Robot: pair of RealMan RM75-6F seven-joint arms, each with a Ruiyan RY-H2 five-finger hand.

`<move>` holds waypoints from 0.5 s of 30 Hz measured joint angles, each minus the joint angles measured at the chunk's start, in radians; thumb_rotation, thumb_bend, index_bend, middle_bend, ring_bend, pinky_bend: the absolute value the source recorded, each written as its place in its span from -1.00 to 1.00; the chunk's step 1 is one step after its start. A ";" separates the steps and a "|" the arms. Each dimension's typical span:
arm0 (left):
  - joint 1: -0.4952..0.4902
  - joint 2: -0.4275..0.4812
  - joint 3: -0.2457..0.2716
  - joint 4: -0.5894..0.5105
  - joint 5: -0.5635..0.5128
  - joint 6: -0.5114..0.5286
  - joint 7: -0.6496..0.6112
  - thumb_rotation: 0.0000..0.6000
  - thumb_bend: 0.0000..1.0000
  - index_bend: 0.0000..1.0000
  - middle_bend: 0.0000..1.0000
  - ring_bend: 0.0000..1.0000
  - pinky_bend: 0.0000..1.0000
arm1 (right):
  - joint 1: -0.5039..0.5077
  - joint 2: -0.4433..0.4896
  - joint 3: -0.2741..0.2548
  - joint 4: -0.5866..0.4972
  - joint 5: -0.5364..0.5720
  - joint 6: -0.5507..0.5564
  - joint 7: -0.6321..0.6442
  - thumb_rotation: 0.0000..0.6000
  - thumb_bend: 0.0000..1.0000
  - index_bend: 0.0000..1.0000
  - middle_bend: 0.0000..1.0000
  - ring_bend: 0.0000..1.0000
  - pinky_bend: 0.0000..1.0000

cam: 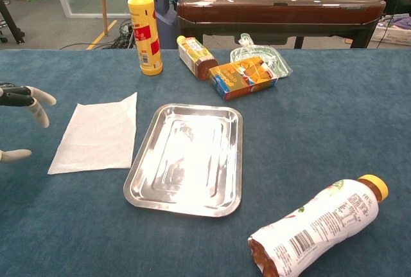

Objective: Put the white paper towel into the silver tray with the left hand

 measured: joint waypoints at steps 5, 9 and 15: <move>-0.012 -0.046 0.011 0.084 0.011 -0.015 -0.034 1.00 -0.63 -0.15 -0.57 -0.65 -0.86 | 0.000 -0.002 -0.003 -0.001 0.002 -0.005 -0.004 1.00 -0.63 -0.60 -0.53 -0.64 -0.44; -0.017 -0.081 0.019 0.137 0.014 -0.024 -0.050 1.00 -0.63 -0.11 -0.56 -0.64 -0.86 | -0.001 -0.005 -0.004 -0.001 0.008 -0.008 -0.005 1.00 -0.63 -0.60 -0.53 -0.64 -0.44; -0.022 -0.132 0.025 0.204 0.020 -0.024 -0.061 1.00 -0.63 -0.10 -0.56 -0.64 -0.86 | -0.002 -0.007 -0.006 -0.002 0.013 -0.011 -0.010 1.00 -0.63 -0.60 -0.53 -0.64 -0.44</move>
